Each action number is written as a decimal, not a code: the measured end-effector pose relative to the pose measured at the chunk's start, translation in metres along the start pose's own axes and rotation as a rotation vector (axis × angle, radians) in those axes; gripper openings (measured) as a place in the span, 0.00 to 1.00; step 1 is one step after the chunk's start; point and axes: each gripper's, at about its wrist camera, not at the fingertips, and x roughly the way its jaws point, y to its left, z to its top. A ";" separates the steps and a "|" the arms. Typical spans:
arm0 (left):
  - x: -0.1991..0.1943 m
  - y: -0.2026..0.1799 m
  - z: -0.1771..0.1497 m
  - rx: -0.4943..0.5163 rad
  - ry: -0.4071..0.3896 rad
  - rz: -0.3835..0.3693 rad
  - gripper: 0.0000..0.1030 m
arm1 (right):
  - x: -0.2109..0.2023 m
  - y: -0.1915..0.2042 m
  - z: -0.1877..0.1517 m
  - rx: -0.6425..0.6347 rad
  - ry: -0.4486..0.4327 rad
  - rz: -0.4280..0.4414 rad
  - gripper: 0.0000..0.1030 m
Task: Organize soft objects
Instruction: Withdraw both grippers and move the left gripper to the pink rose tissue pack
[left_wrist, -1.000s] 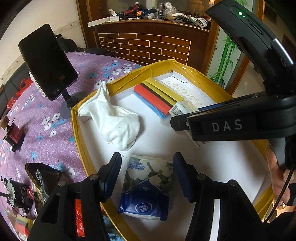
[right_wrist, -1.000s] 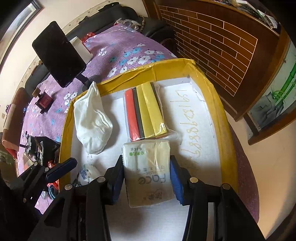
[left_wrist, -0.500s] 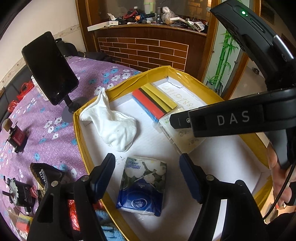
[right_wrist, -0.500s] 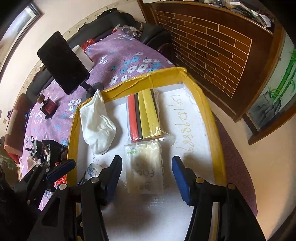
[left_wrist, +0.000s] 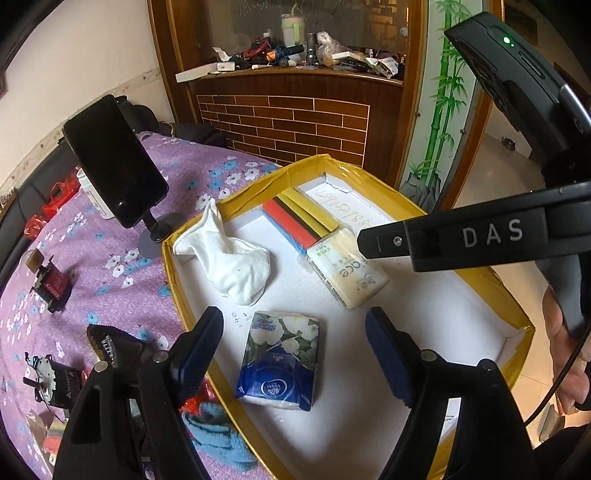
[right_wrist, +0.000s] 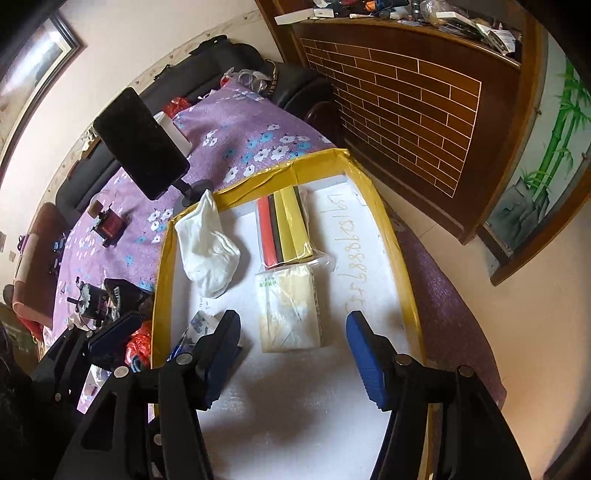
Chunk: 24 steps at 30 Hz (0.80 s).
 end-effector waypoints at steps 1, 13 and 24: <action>-0.003 0.000 -0.001 0.003 -0.005 0.005 0.76 | -0.002 0.001 -0.001 0.001 -0.004 0.000 0.62; -0.033 0.019 -0.017 -0.031 -0.031 0.047 0.76 | -0.004 0.037 -0.012 -0.049 0.003 0.053 0.62; -0.083 0.100 -0.060 -0.248 -0.060 0.165 0.76 | 0.014 0.120 -0.021 -0.211 0.055 0.140 0.62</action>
